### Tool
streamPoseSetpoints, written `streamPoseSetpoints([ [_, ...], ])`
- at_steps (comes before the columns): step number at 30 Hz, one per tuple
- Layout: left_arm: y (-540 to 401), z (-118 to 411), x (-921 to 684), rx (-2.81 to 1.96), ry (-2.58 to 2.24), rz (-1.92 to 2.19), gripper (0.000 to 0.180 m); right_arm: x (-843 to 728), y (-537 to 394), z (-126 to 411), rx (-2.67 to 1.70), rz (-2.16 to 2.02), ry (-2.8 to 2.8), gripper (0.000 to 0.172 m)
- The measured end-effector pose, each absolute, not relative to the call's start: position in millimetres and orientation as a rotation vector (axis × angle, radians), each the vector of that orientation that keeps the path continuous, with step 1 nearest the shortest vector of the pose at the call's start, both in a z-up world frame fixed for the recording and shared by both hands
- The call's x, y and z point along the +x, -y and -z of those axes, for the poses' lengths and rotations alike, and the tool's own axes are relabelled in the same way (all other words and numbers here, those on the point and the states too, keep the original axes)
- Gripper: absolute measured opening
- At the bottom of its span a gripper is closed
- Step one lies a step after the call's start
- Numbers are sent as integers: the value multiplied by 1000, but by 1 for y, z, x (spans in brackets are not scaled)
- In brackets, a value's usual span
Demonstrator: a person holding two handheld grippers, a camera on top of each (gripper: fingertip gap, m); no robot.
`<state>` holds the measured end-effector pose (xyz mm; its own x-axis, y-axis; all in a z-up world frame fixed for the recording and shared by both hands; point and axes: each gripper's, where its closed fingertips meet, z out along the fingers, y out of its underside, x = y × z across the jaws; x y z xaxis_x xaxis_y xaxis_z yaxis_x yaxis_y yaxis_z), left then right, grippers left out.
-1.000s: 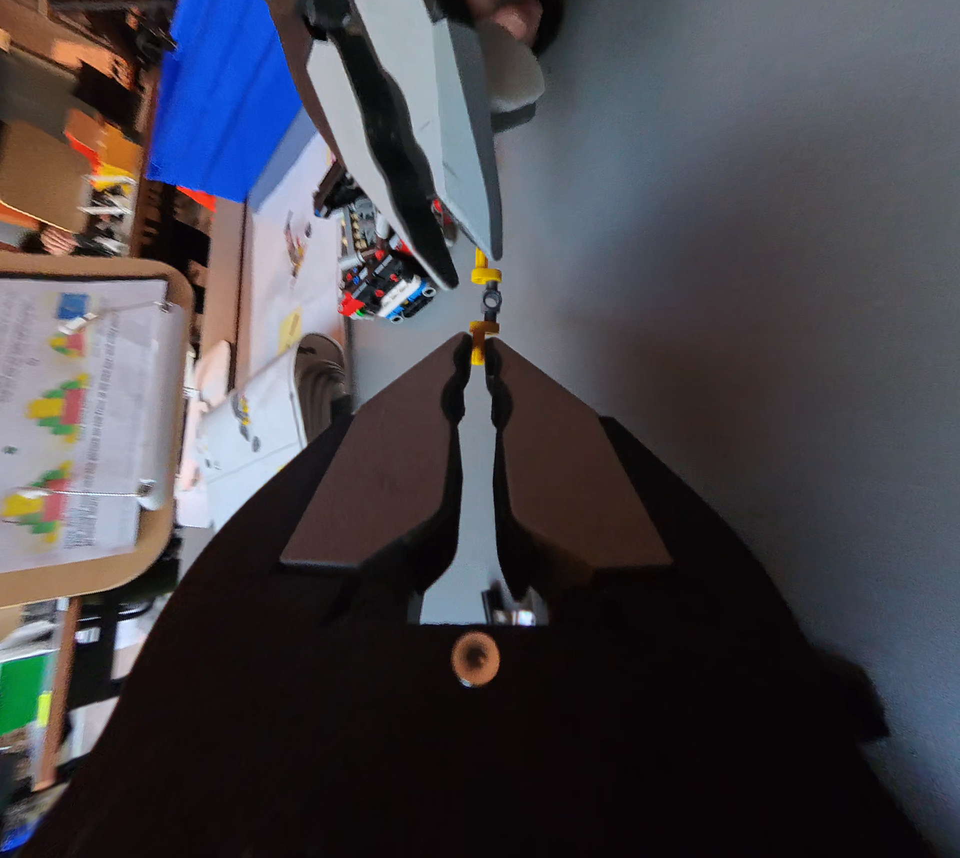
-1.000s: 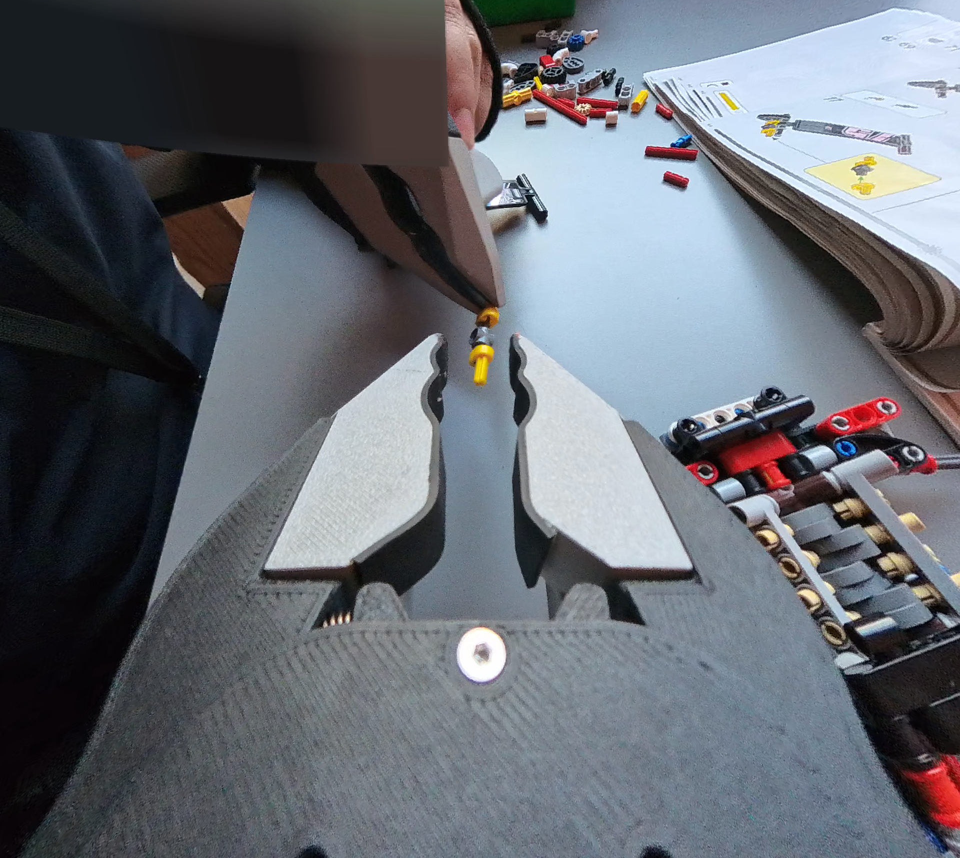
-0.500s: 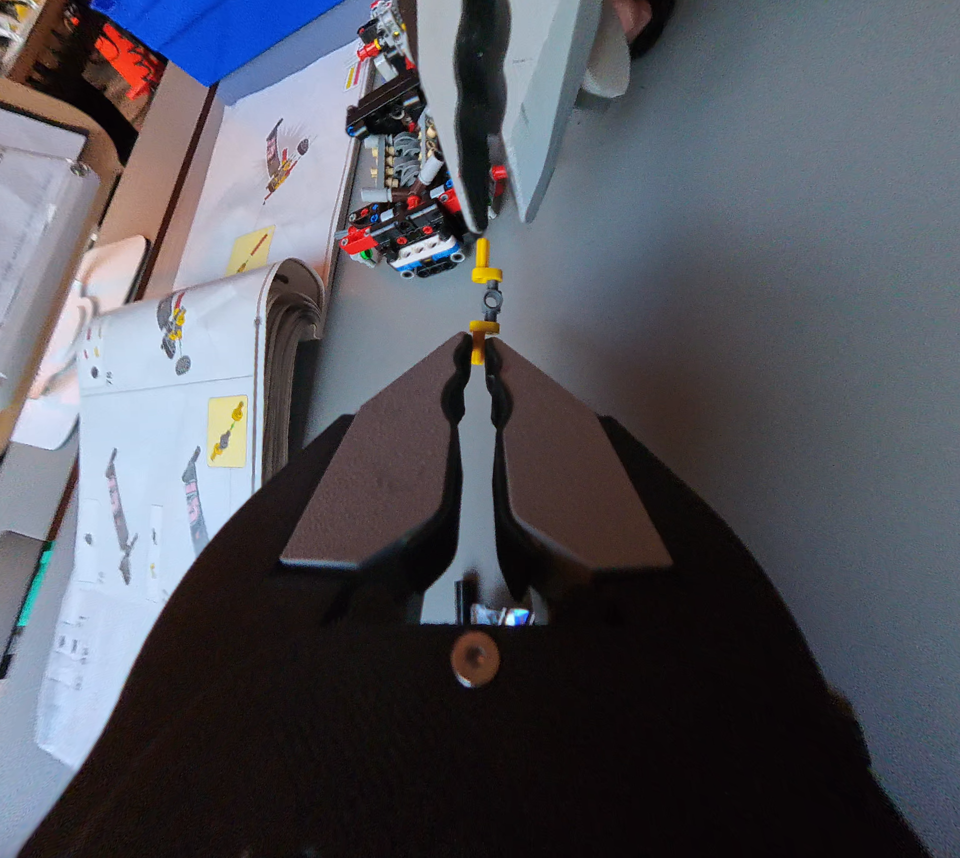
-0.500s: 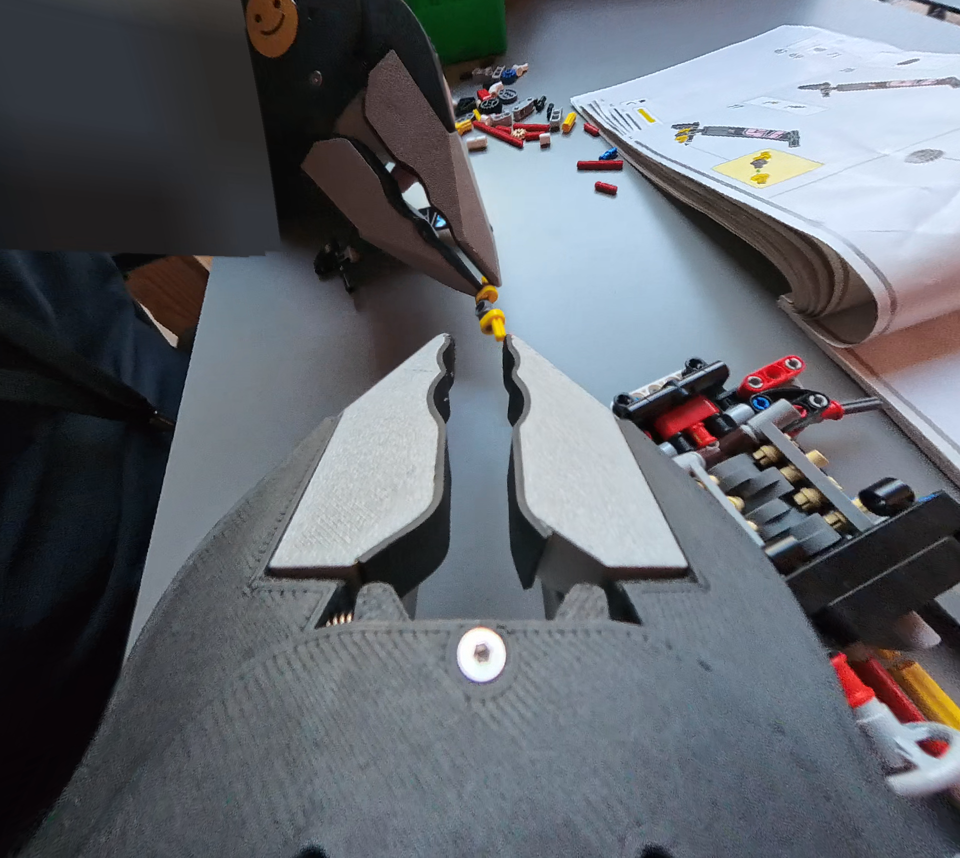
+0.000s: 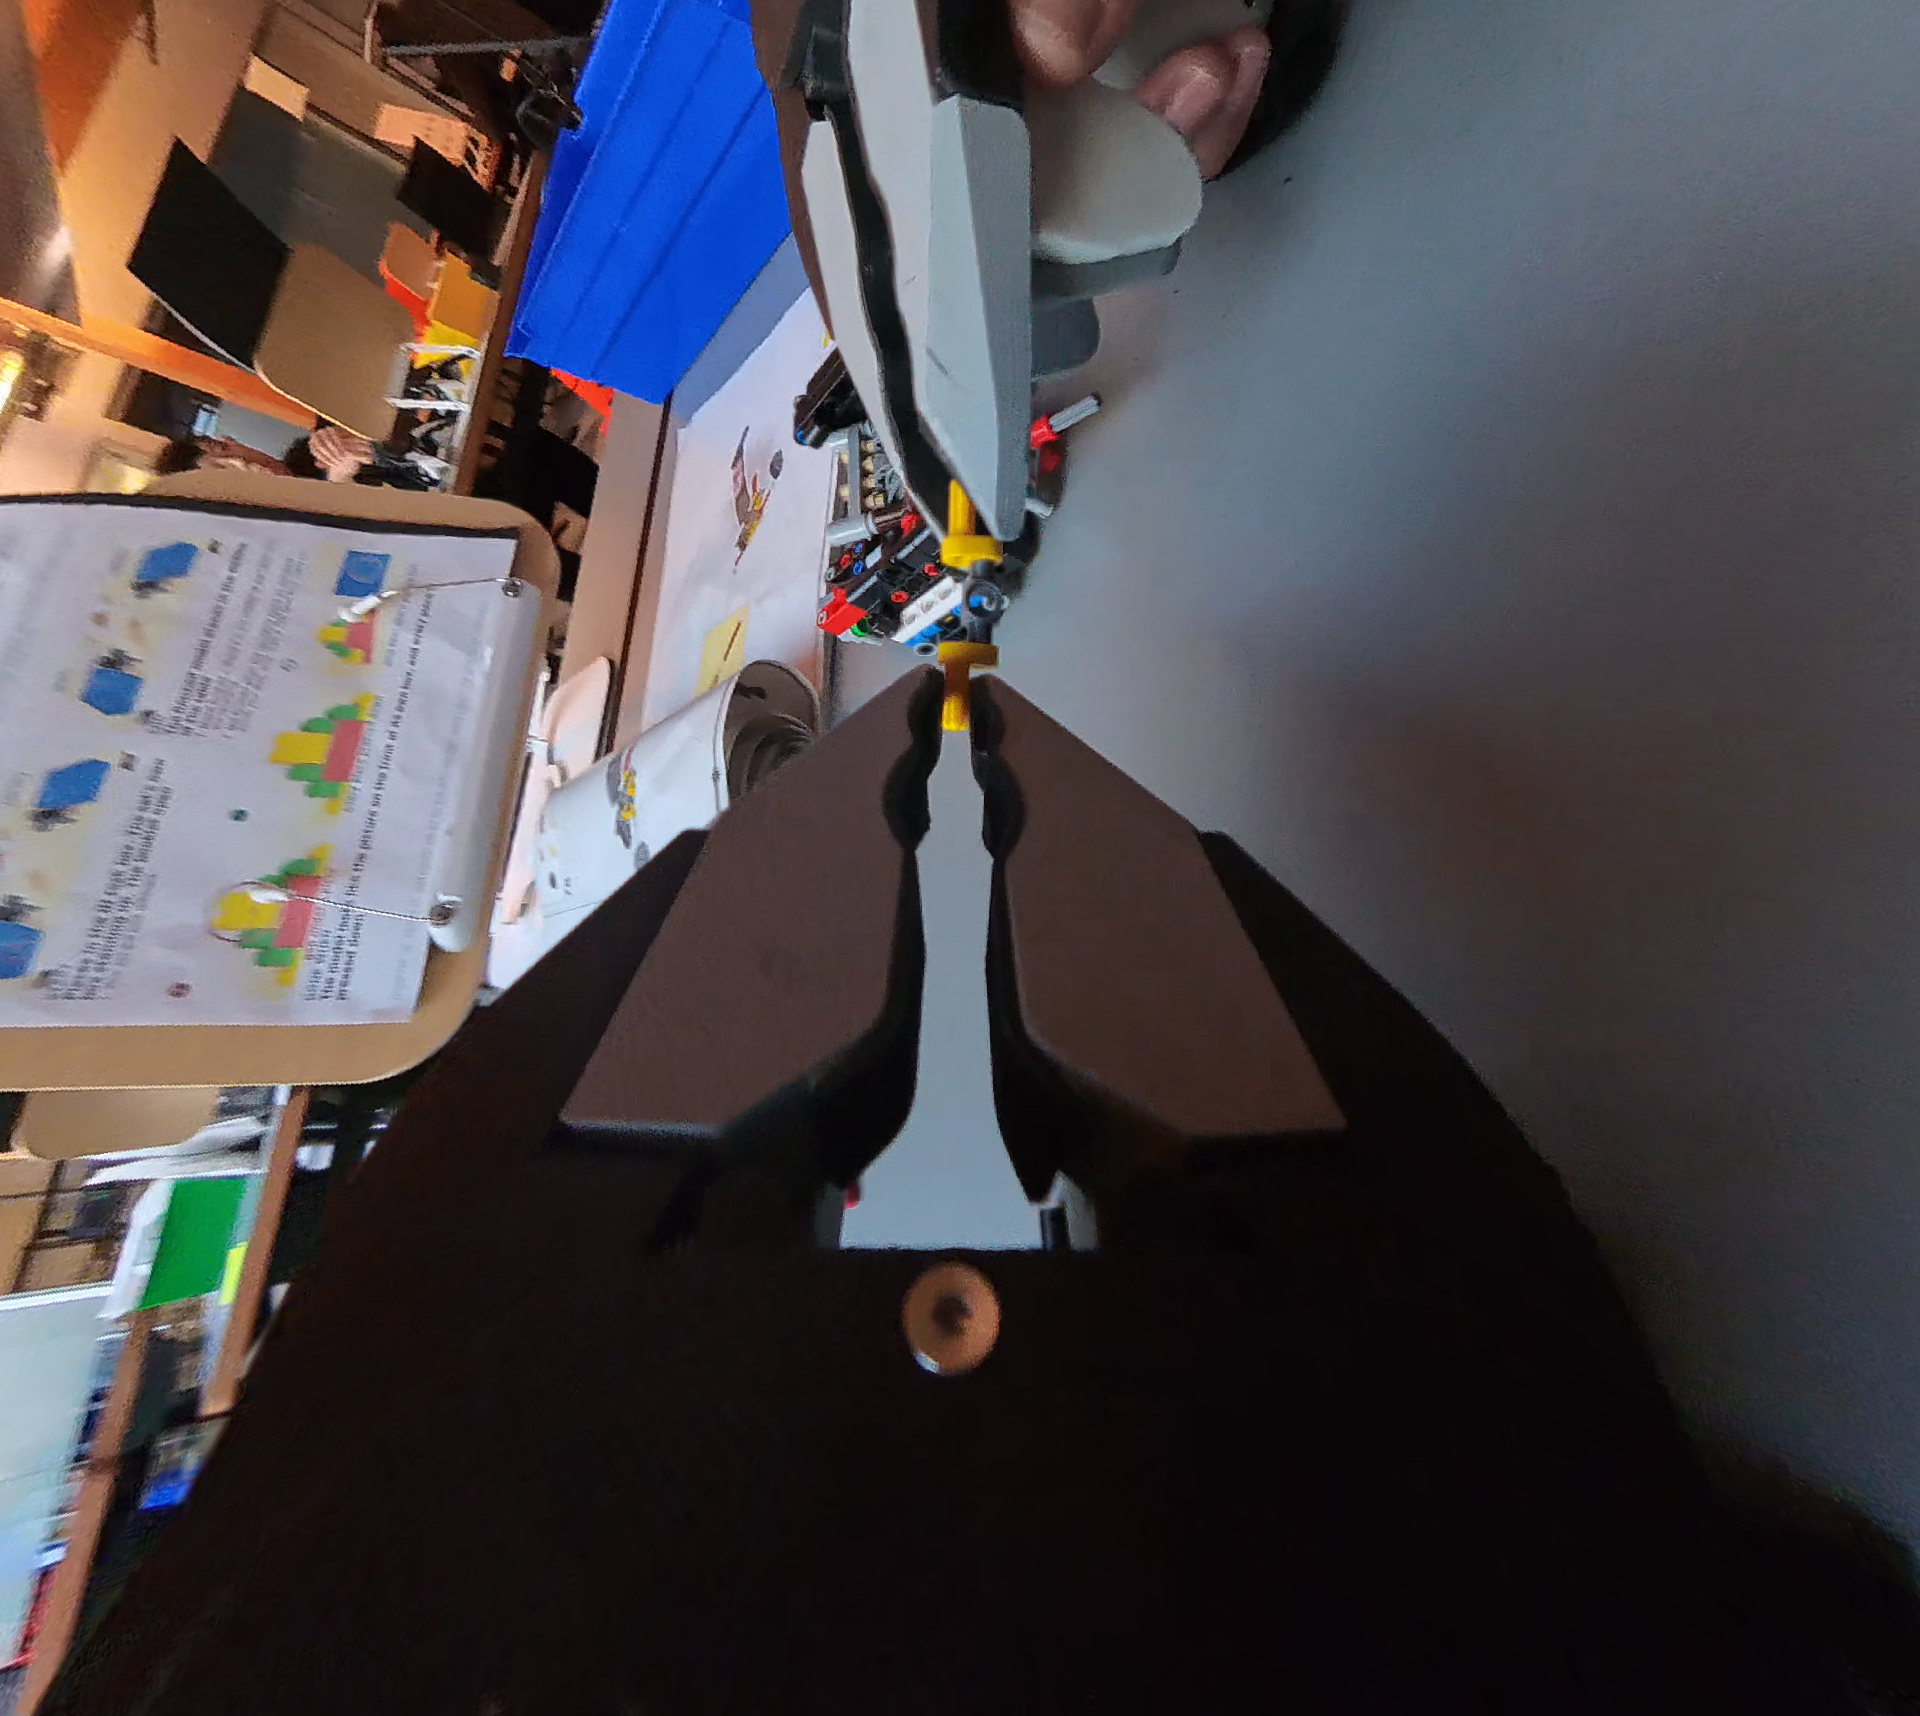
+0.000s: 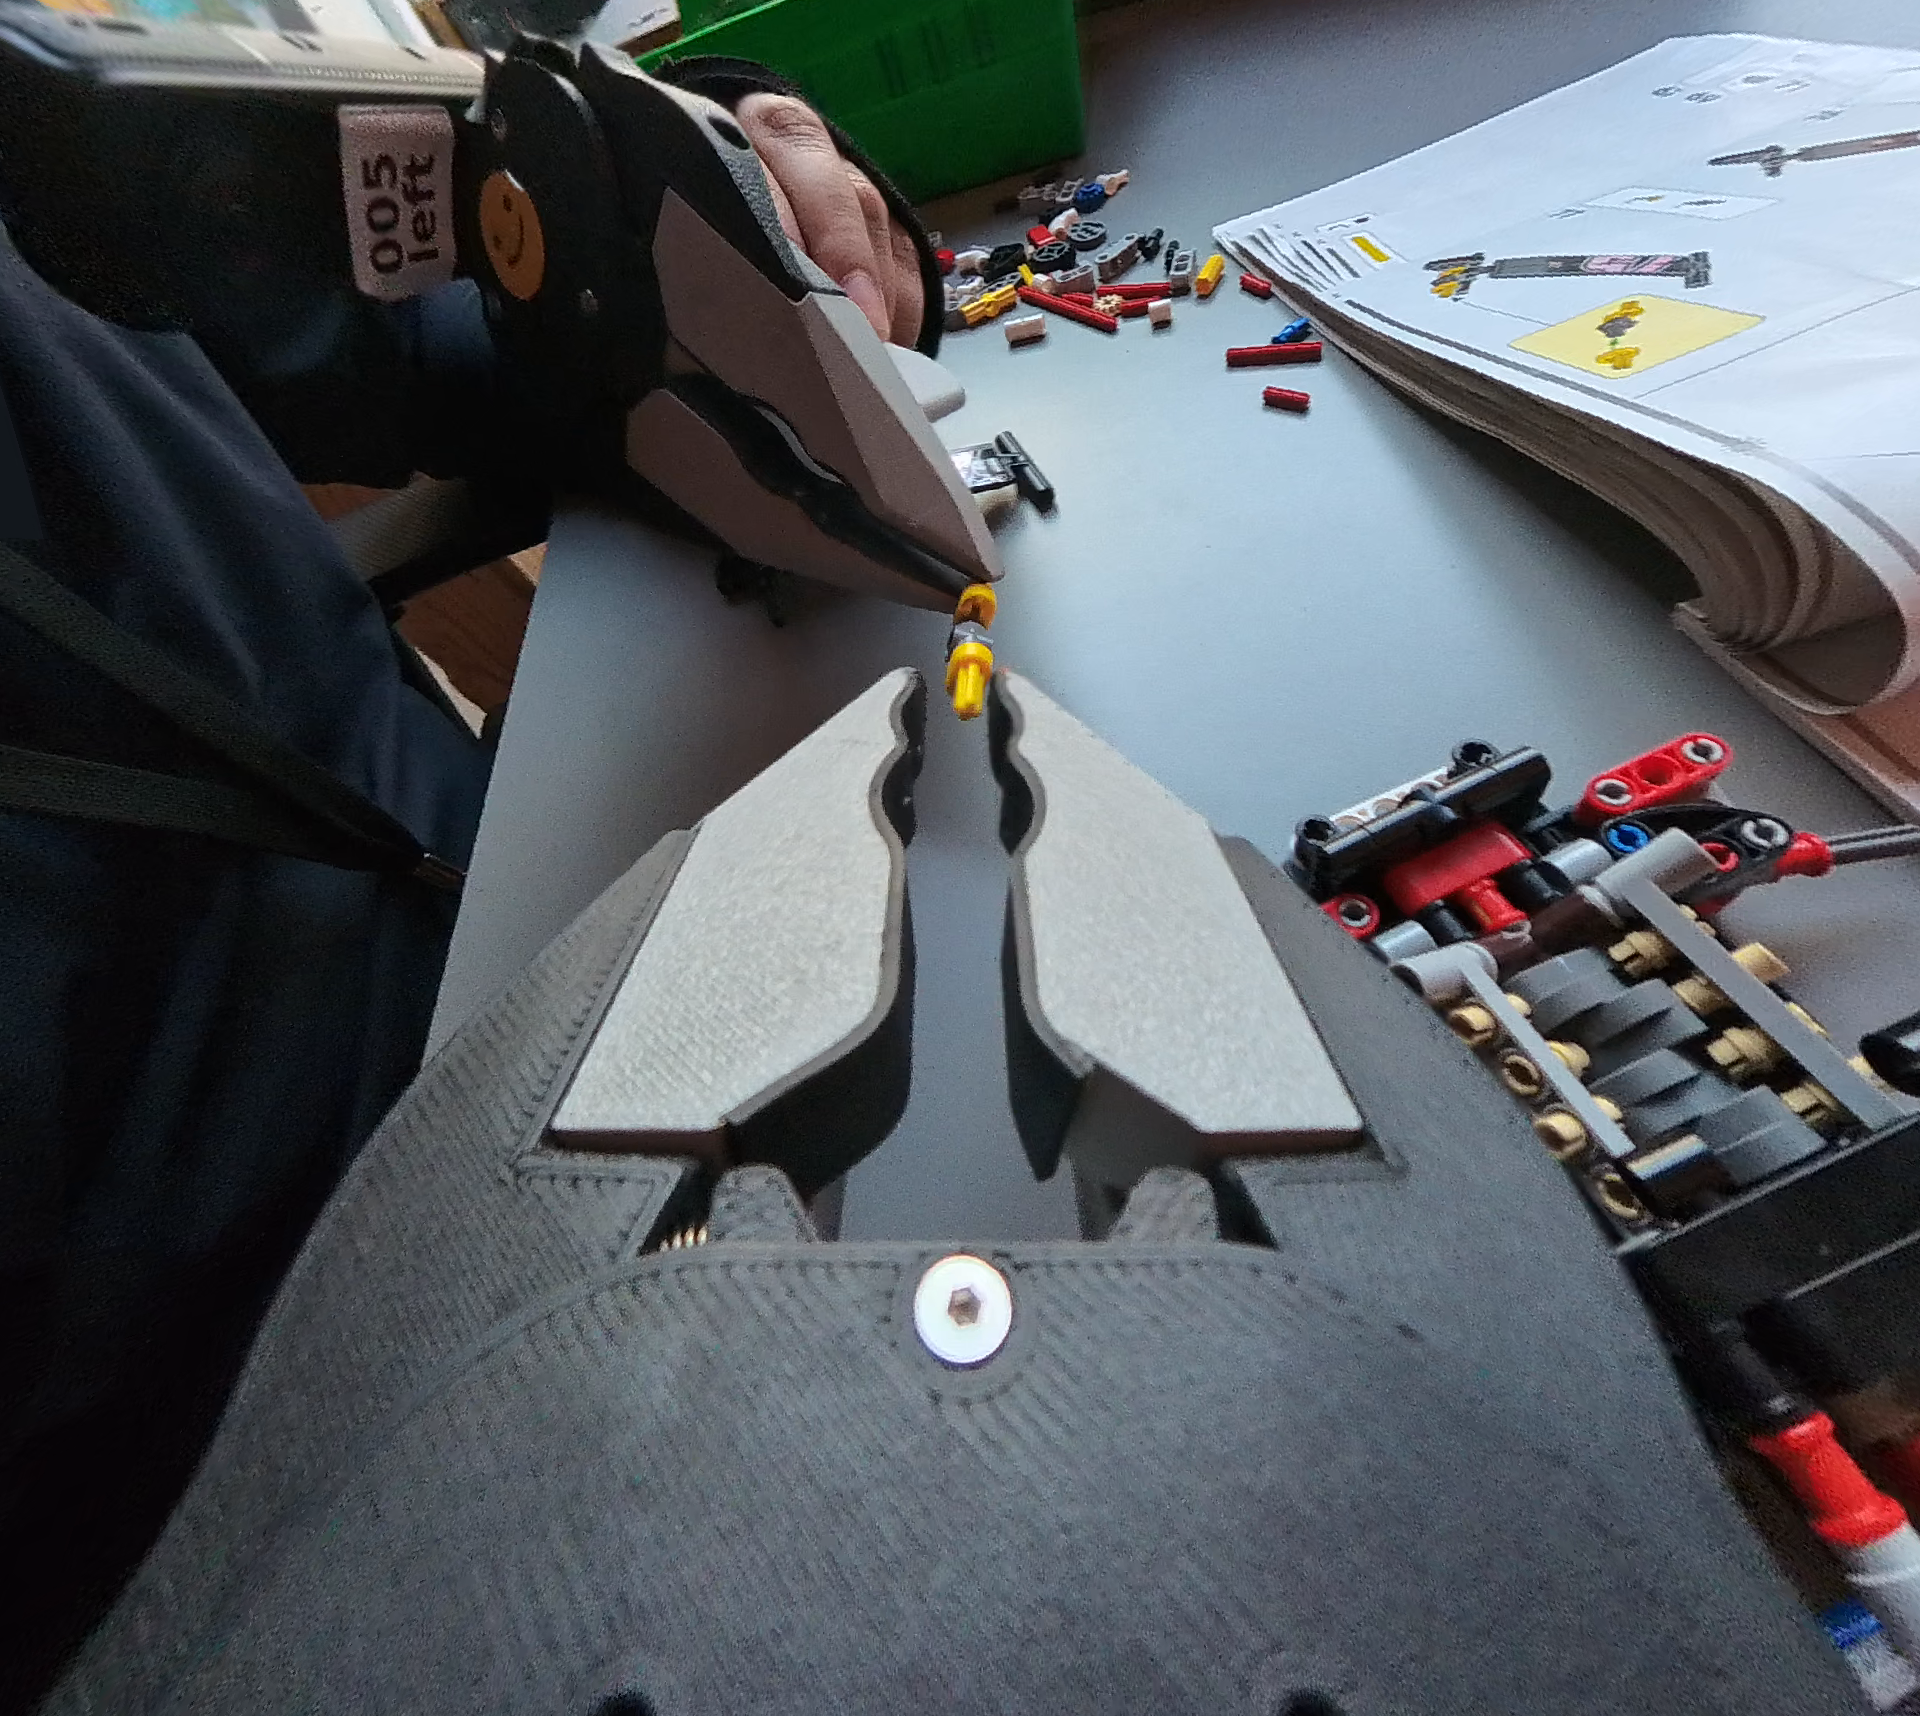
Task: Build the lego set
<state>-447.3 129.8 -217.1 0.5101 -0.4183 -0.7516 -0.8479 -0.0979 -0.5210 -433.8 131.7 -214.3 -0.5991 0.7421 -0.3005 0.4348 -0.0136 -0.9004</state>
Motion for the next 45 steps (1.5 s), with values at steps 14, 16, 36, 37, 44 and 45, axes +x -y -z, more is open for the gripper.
streamPoseSetpoints([
  [14, -132, 213, -449, -1740, -984, -464, 7, -434, -137, 212, -1223, -1624, 1984, 3],
  [16, -133, 216, -451, -1764, -971, -442, 11, -434, -138, 212, -1219, -1611, 1979, 3],
  [36, -128, 195, -562, -2000, -474, -387, 13, -428, -236, 158, -1222, -1362, 1418, 3],
  [37, -123, 196, -566, -2032, -461, -313, 11, -429, -233, 160, -1228, -1380, 1434, 3],
  [44, -93, 207, -573, -2159, -504, -68, 15, -434, -203, 171, -1152, -1331, 1571, 3],
  [45, -90, 209, -575, -2170, -527, -88, 15, -435, -200, 172, -1135, -1307, 1581, 3],
])
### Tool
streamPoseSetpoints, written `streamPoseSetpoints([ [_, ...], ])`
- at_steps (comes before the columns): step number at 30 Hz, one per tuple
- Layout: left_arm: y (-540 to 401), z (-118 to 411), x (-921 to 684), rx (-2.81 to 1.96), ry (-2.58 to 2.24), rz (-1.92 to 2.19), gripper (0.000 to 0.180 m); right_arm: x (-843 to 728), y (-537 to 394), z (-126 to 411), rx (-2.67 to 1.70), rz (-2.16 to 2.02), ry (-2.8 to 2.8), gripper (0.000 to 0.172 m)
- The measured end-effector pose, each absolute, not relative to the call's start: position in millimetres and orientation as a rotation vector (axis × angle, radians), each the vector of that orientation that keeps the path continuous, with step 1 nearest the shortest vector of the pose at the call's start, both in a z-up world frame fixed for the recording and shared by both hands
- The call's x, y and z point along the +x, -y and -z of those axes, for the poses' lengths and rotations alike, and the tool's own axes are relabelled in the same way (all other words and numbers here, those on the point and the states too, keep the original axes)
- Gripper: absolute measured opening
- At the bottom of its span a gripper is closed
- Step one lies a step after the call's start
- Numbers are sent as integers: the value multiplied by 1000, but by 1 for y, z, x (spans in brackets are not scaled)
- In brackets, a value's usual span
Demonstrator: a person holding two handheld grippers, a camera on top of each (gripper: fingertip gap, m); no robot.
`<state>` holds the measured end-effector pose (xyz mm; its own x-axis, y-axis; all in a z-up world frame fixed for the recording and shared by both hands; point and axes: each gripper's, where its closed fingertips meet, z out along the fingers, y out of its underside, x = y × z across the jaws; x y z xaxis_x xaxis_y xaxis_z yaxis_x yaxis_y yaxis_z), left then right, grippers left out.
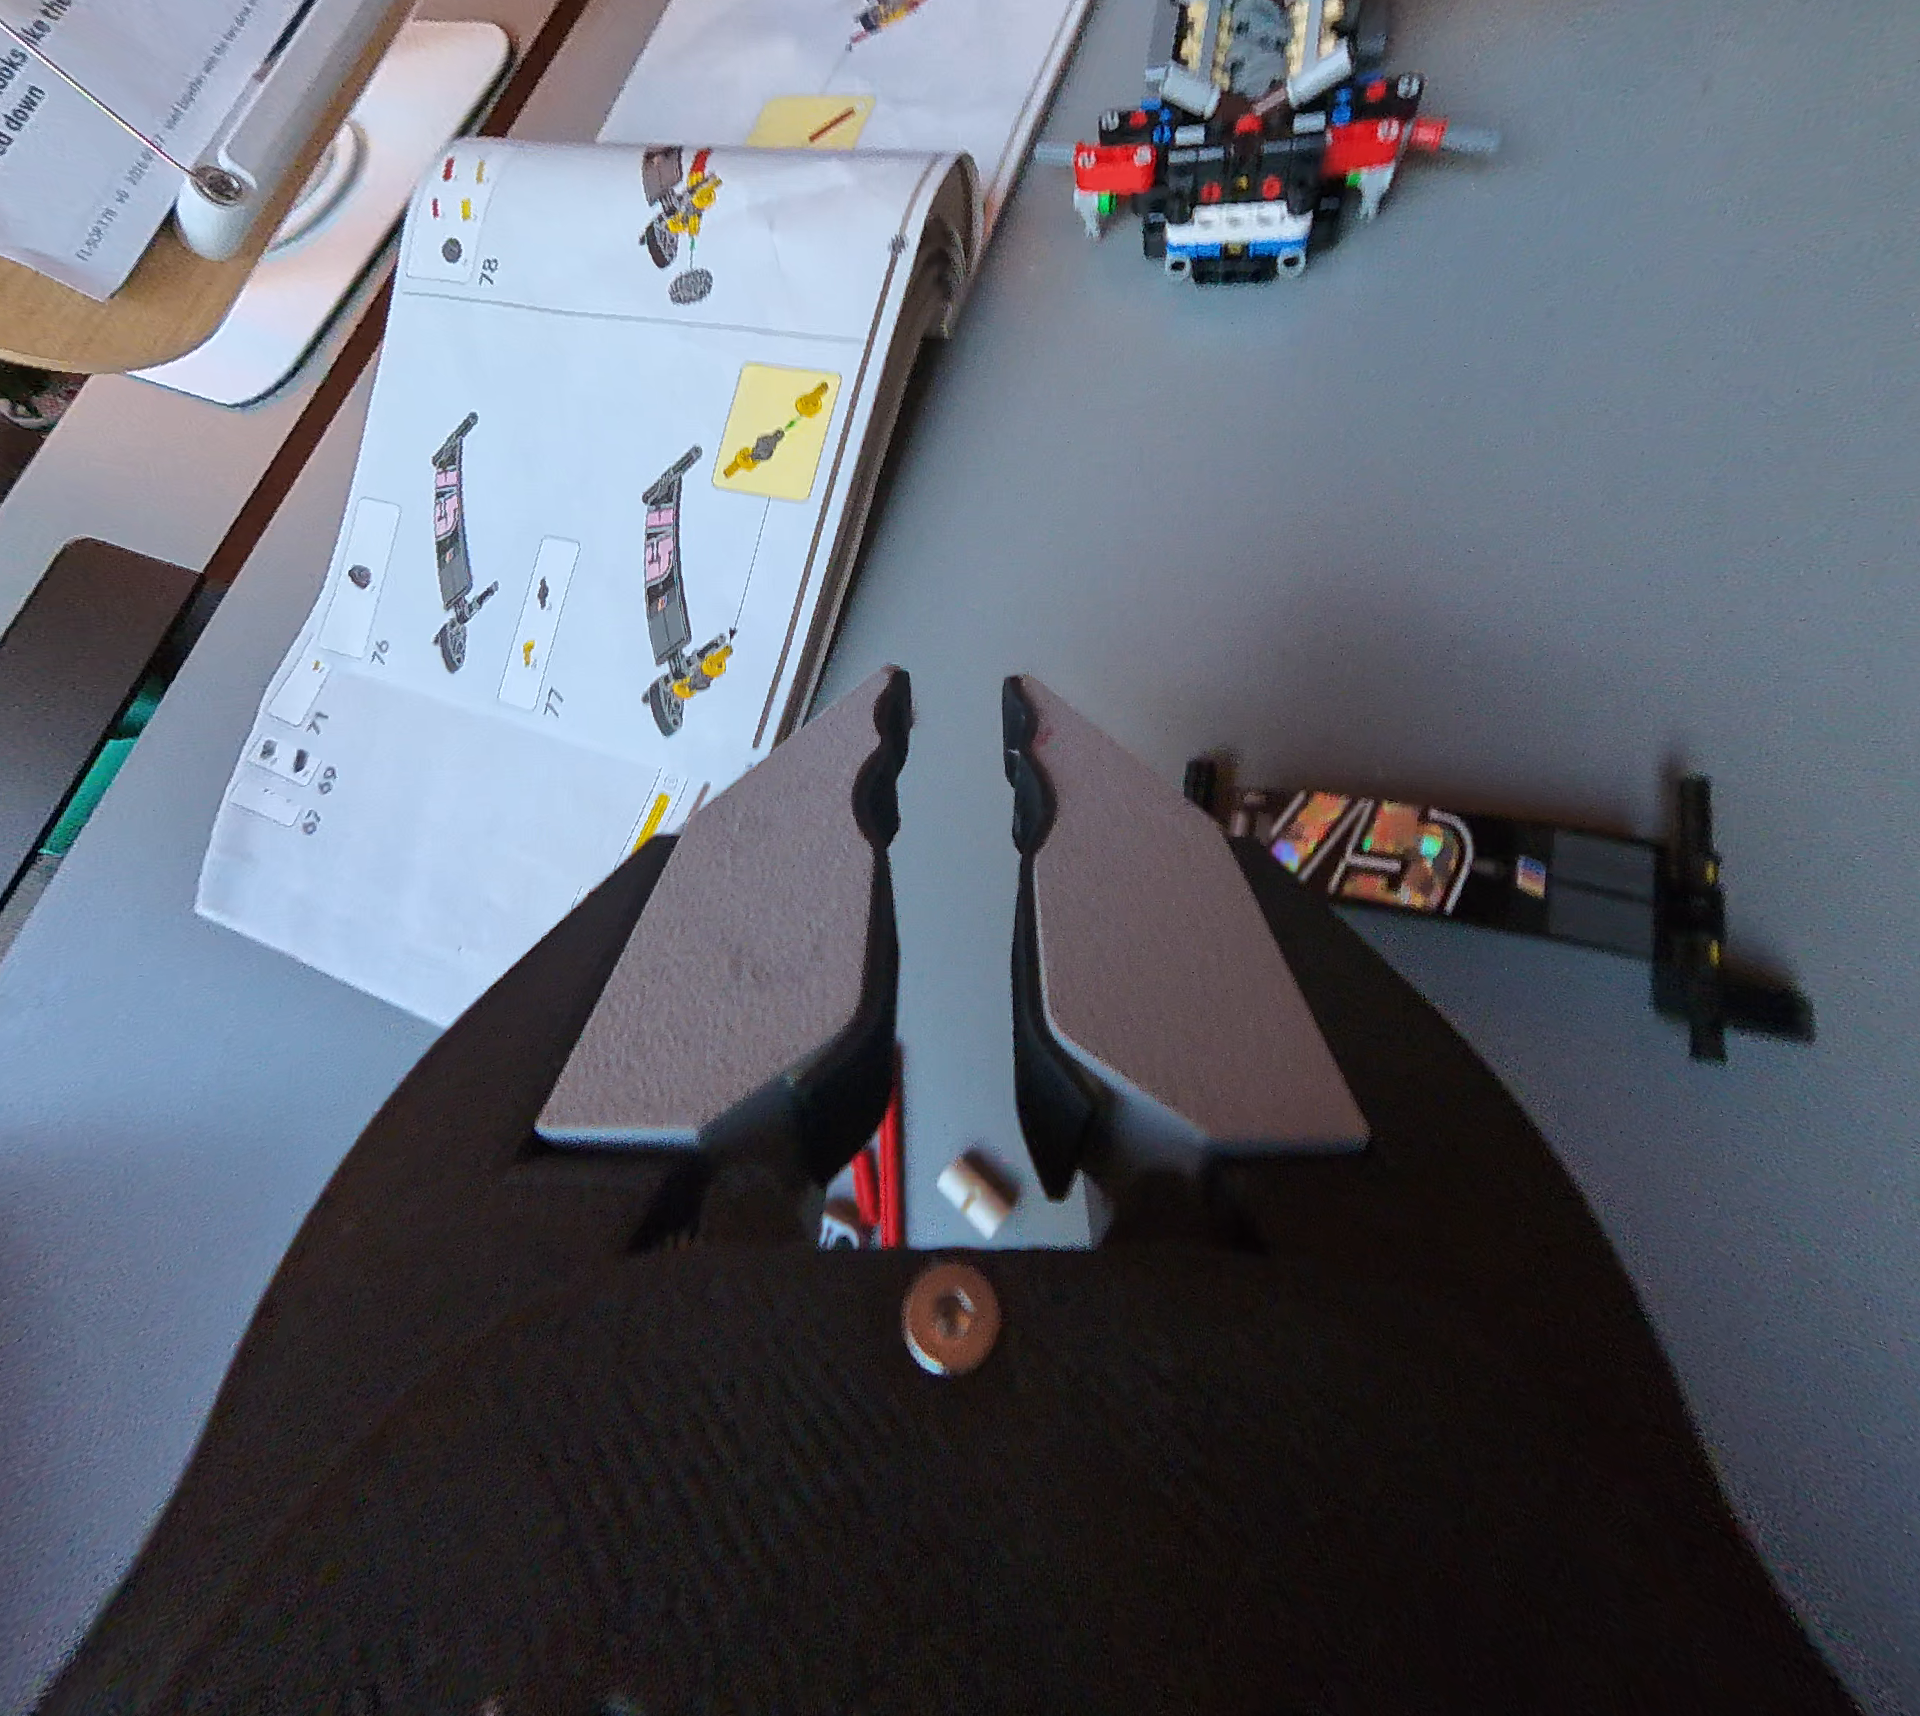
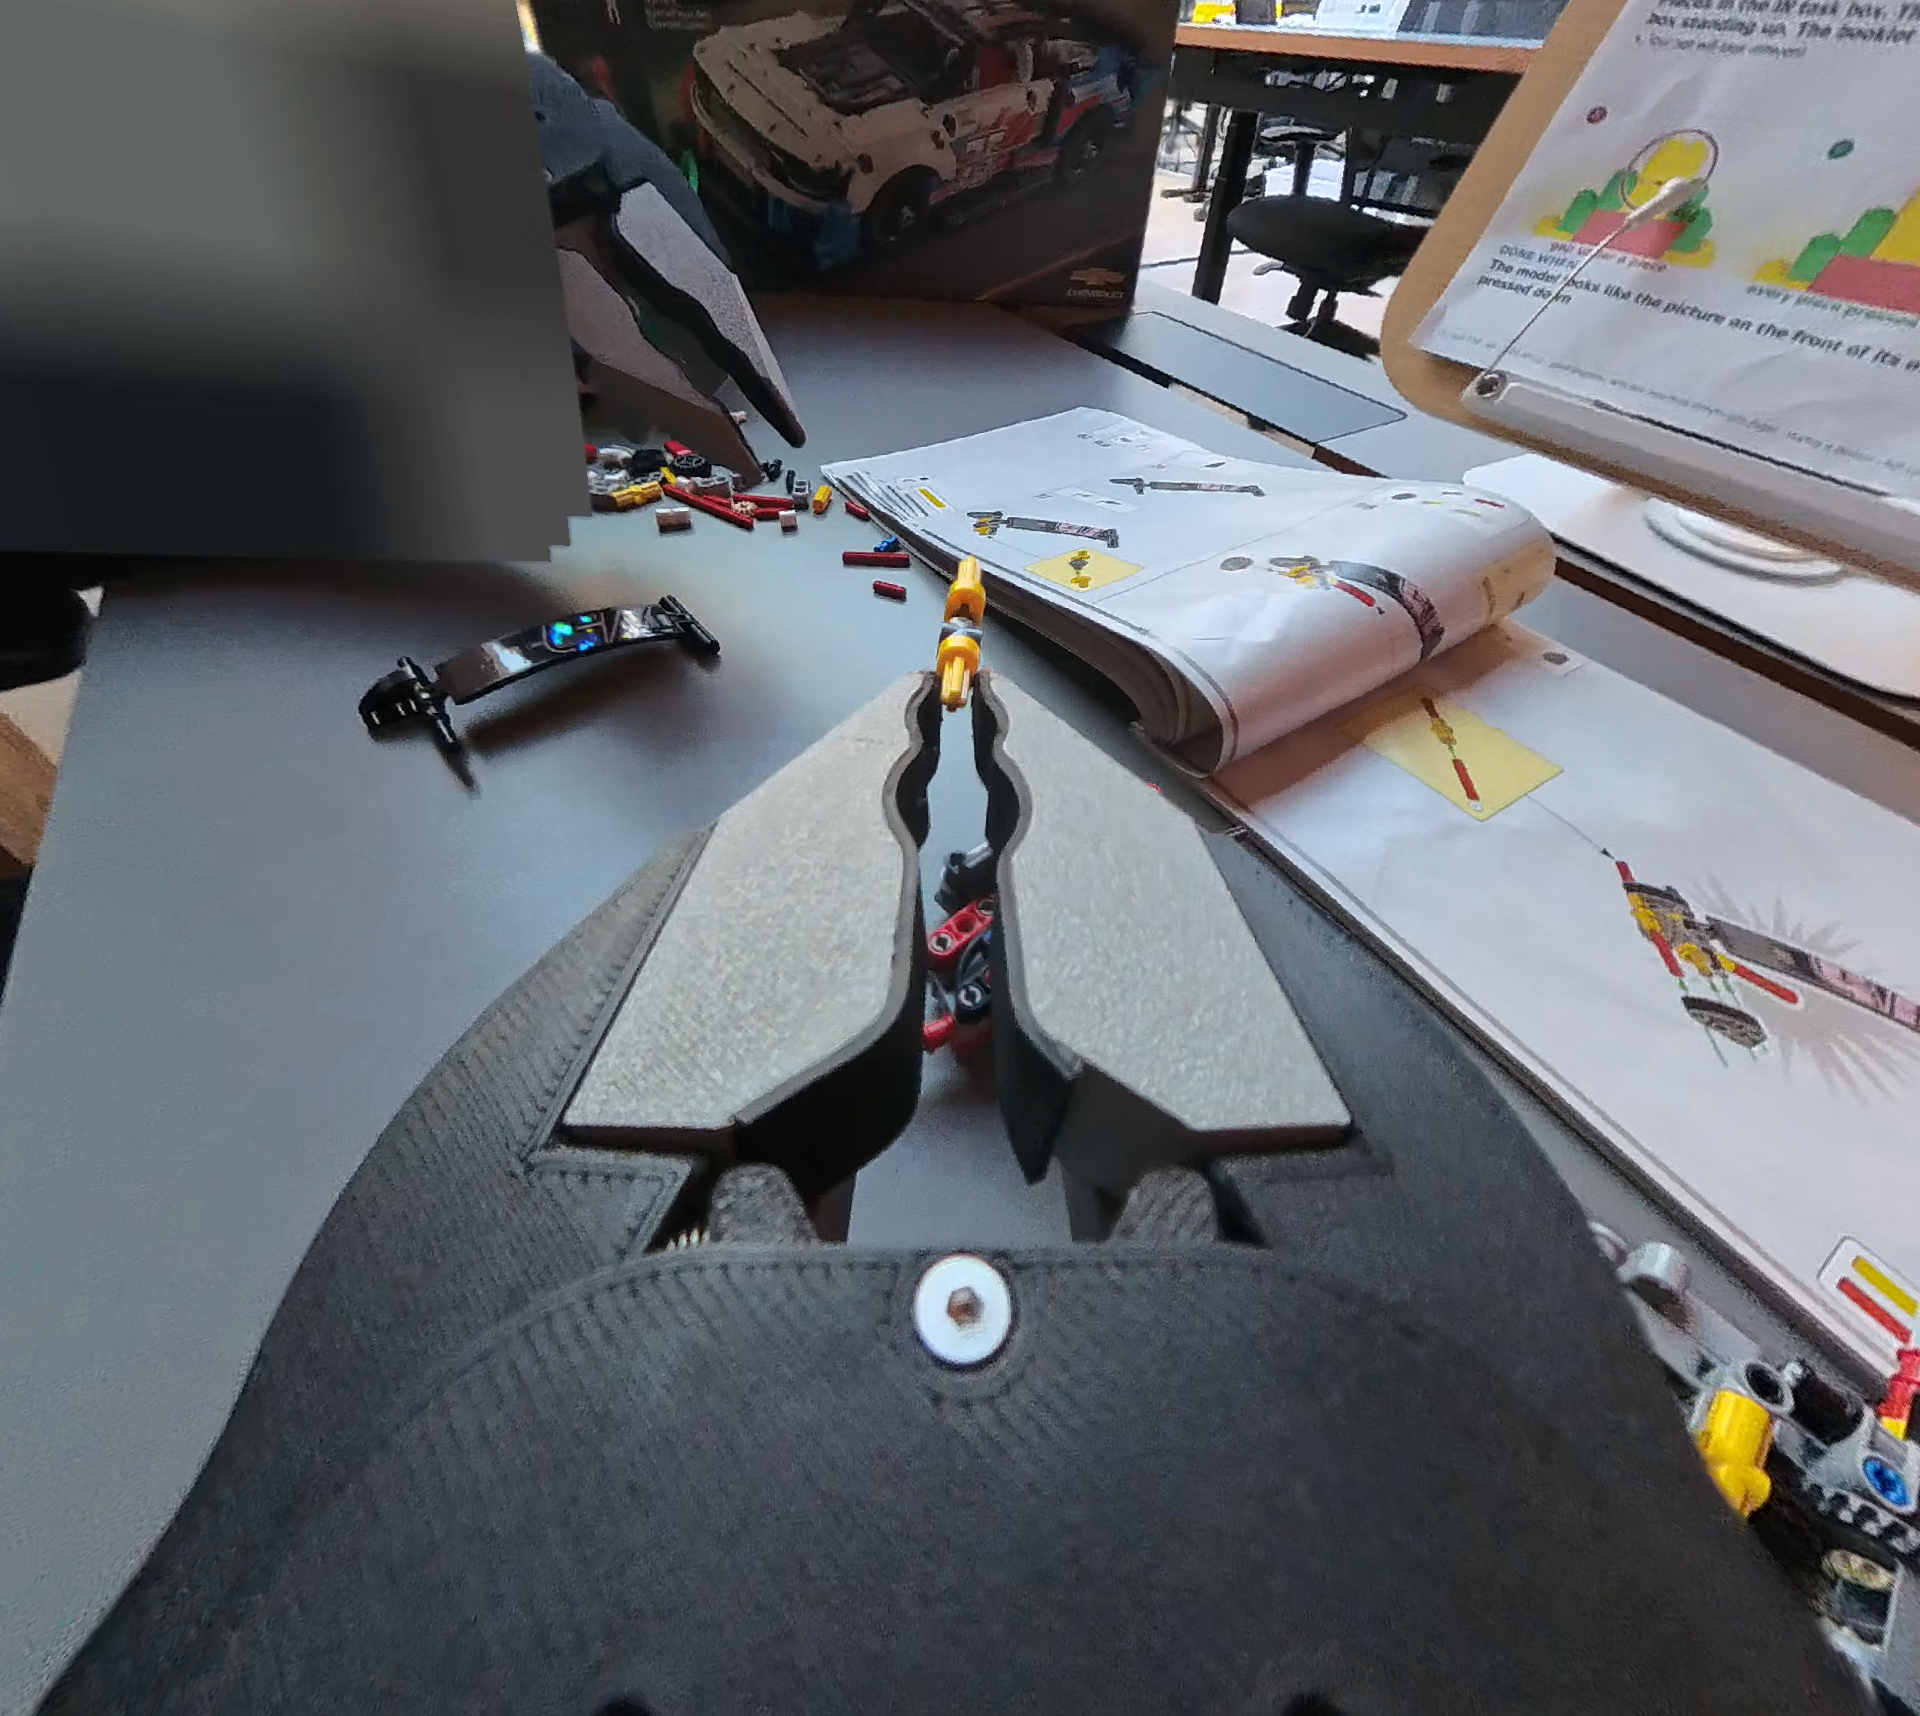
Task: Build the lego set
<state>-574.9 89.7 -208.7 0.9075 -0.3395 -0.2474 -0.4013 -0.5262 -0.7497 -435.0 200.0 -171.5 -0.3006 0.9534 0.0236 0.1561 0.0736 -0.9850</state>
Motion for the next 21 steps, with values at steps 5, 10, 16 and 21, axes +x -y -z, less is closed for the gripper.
streamPoseSetpoints([
  [5, -73, 214, -577, -2187, -567, -106, 14, -441, -177, 179, -1081, -1281, 1648, 3],
  [10, -58, 218, -581, -2188, -552, -128, 11, -450, -159, 181, -1067, -1300, 1664, 3],
  [16, -53, 223, -588, -2230, -465, -122, 4, -466, -126, 185, -1043, -1371, 1727, 2],
  [21, -52, 237, -589, -2303, -460, -158, 2, -474, -113, 194, -1034, -1385, 1794, 3],
])
